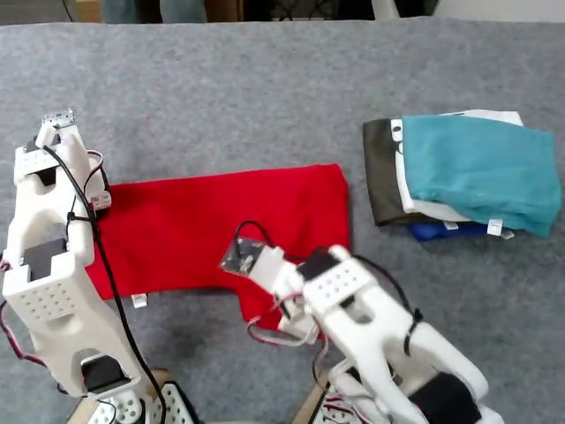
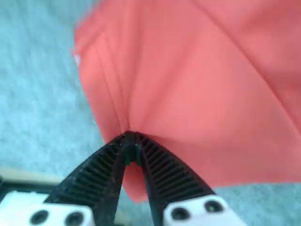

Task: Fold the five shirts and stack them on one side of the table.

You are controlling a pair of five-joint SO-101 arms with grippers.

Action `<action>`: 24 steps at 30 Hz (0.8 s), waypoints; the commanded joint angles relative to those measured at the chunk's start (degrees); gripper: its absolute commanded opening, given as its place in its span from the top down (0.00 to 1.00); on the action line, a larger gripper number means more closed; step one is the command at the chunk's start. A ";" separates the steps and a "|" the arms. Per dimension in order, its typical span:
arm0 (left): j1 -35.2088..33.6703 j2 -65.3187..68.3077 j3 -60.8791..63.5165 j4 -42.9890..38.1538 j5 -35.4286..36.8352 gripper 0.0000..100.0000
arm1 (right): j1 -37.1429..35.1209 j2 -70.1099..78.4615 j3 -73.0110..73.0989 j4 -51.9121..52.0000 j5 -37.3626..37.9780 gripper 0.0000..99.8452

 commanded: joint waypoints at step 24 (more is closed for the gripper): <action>-4.26 3.25 -5.67 12.66 -3.60 0.97 | 22.68 48.48 -62.11 -10.11 -10.73 0.99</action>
